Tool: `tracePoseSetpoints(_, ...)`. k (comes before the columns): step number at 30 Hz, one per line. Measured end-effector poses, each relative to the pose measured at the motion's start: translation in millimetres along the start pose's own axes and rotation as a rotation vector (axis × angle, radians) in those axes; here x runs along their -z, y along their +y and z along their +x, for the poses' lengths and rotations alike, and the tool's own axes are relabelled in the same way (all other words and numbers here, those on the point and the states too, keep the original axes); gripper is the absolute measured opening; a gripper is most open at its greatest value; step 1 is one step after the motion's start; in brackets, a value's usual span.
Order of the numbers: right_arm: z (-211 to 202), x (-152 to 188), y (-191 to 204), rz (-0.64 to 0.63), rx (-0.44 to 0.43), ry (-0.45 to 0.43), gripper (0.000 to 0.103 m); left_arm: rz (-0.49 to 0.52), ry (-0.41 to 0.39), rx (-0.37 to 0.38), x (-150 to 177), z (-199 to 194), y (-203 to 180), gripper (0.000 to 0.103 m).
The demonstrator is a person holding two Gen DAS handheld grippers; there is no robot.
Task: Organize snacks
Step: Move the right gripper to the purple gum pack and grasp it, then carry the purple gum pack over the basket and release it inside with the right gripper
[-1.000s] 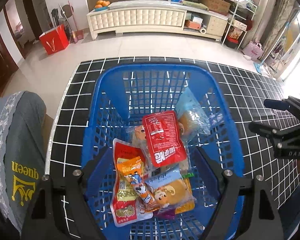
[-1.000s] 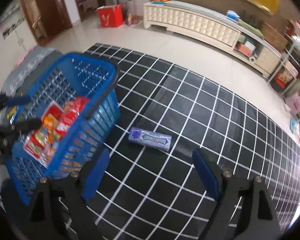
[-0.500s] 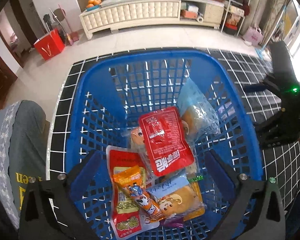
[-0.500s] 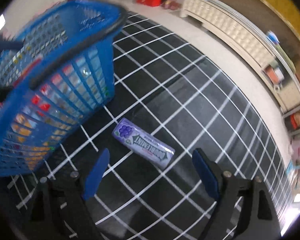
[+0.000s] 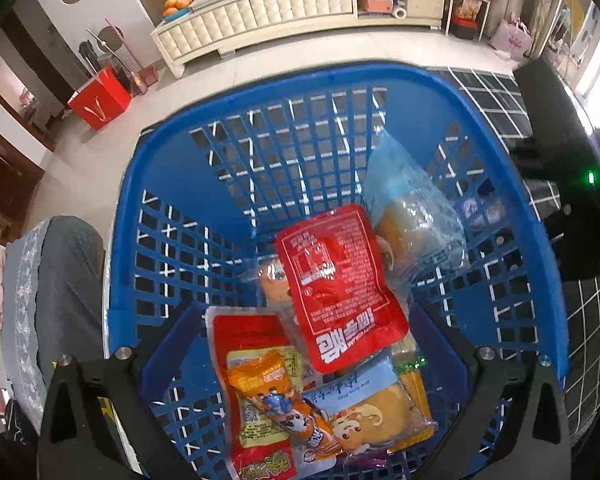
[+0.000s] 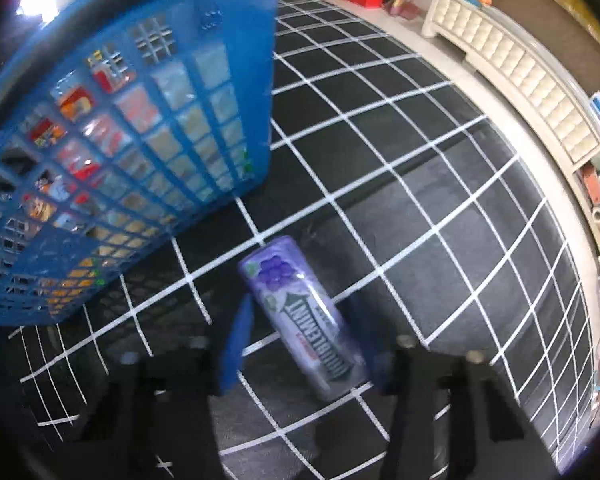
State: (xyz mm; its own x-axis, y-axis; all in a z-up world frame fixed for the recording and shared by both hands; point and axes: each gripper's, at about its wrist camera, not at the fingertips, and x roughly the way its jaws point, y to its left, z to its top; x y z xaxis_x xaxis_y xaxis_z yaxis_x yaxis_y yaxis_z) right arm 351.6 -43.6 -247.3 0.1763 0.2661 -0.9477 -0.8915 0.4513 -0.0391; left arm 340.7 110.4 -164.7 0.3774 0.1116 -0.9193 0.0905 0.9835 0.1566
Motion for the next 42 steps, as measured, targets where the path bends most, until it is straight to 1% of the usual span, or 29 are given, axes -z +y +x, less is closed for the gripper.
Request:
tracePoseSetpoints(3, -2.7, 7.4, 8.7, -0.016, -0.002, 0.002, 0.04, 0.013, -0.007, -0.011, 2.5, -2.7, -3.3, 0.103)
tracePoseSetpoints(6, -11.7, 13.6, 17.8, -0.01, 0.0, 0.004, 0.039, 0.014, -0.027, -0.026, 3.4, -11.0, -5.0, 0.103)
tracePoseSetpoints(11, -41.4, 21.3, 28.2, 0.022, 0.006, -0.04, 0.037, 0.015, -0.071, -0.008, 8.5, -37.4, -8.4, 0.103)
tracePoseSetpoints(14, -66.9, 23.8, 33.7, 0.047, 0.008, -0.075, 0.037, 0.011, -0.091, -0.014, 10.5, -49.2, -7.0, 0.103)
tracePoseSetpoints(16, -85.4, 24.0, 38.4, 0.052, 0.027, -0.103, 0.037, 0.01, -0.106, -0.015, 12.8, -59.3, -8.6, 0.103)
tracePoseSetpoints(20, -131.8, 21.3, 52.7, 0.06, 0.056, -0.178, 0.037, 0.008, -0.161, -0.014, 20.0, -94.8, -8.0, 0.103)
tracePoseSetpoints(26, -188.4, 9.4, 70.7, 0.044, 0.093, -0.264, 0.037, 0.001, -0.233, -0.014, 29.4, -142.9, -3.8, 0.103)
tracePoseSetpoints(31, -210.8, -4.8, 96.0, 0.027, 0.097, -0.303, 0.037, -0.018, -0.28, 0.004, 41.6, -172.2, 5.7, 0.103)
tracePoseSetpoints(35, -214.8, -18.6, 115.1, 0.031, 0.106, -0.324, 0.037, -0.053, -0.307, 0.018, 53.0, -185.2, 21.1, 0.103)
tracePoseSetpoints(39, -209.9, -33.7, 133.1, 0.053, 0.089, -0.338, 0.037, -0.078, -0.308, 0.019, 66.2, -186.1, 36.7, 0.103)
tracePoseSetpoints(42, -198.3, -43.4, 136.9, 0.098, 0.074, -0.328, 0.037, -0.1, -0.303, 0.016, 73.7, -179.7, 48.5, 0.103)
